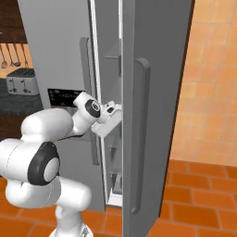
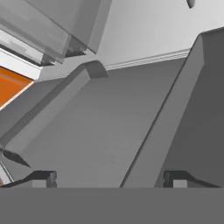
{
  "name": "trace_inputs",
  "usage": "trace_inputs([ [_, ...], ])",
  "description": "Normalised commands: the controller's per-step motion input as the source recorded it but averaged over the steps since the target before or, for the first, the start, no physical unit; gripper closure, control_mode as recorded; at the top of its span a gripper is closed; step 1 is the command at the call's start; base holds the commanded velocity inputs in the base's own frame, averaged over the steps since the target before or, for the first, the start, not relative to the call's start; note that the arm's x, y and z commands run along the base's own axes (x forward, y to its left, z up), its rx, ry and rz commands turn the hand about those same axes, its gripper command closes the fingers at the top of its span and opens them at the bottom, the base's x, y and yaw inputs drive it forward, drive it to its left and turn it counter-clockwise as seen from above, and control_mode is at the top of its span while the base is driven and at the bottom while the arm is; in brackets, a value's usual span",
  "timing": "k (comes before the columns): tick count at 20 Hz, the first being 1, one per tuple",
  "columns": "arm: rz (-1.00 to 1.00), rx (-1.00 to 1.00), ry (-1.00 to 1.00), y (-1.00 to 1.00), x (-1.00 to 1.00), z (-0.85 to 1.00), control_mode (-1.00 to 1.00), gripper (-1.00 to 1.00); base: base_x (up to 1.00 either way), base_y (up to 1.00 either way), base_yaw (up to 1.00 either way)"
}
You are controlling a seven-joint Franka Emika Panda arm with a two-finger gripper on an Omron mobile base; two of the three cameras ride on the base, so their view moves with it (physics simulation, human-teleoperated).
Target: Take the strawberry from the fridge and place it on top of the pancake, located on the dining counter.
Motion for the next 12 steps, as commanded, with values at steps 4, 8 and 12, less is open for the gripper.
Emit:
trace_inputs([
  [4, 0.0, -0.05, 0.0, -0.91, 0.02, -0.24, -1.0, -1.0, 0.0, 0.0, 0.0],
  [8, -0.01, -0.04, 0.0, -0.9, 0.0, -0.11, -1.0, -1.0, 0.0, 0.0, 0.0],
  [12, 0.0, 0.0, 0.0, -0.88, 0.0, -0.02, -1.0, -1.0, 0.0, 0.0, 0.0],
])
